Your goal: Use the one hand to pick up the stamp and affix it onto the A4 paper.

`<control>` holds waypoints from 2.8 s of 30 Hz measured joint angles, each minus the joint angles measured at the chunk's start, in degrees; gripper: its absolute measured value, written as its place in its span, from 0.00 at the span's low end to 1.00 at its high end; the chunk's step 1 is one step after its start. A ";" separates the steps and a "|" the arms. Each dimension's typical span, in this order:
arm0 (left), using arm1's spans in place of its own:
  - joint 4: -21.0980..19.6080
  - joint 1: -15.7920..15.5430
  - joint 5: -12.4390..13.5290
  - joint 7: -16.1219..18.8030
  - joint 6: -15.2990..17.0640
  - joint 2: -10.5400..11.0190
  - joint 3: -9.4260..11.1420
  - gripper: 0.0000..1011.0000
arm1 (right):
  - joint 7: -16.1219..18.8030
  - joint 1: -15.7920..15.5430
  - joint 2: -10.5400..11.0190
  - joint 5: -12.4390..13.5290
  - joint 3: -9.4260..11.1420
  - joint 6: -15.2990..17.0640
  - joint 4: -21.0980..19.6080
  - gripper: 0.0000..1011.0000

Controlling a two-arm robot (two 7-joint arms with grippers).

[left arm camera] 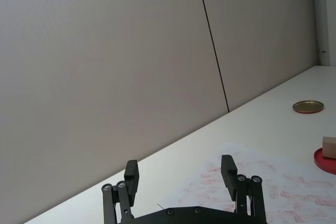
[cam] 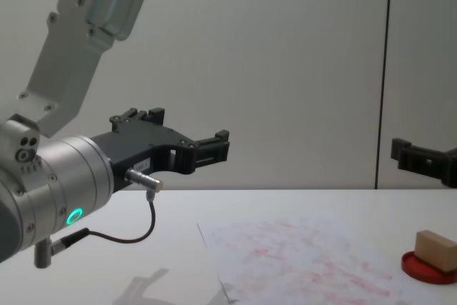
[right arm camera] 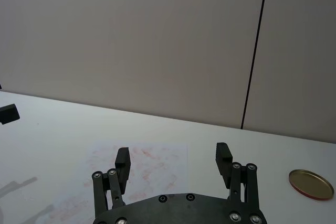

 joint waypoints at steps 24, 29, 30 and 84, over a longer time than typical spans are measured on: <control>0.00 0.00 0.00 0.00 0.00 0.00 0.00 0.98 | 4.36 3.95 0.22 0.90 1.38 4.96 6.89 0.99; 0.00 0.00 0.00 0.00 0.00 0.00 0.00 0.98 | 5.24 4.91 0.21 0.93 1.62 5.99 9.06 0.99; 0.00 0.00 0.00 0.01 0.00 0.00 0.00 0.98 | 5.46 5.18 0.20 0.93 1.70 6.26 9.61 0.99; 0.00 0.00 0.00 0.00 0.00 0.00 0.00 0.98 | 7.94 10.03 -1.75 -3.40 0.83 5.32 21.44 0.22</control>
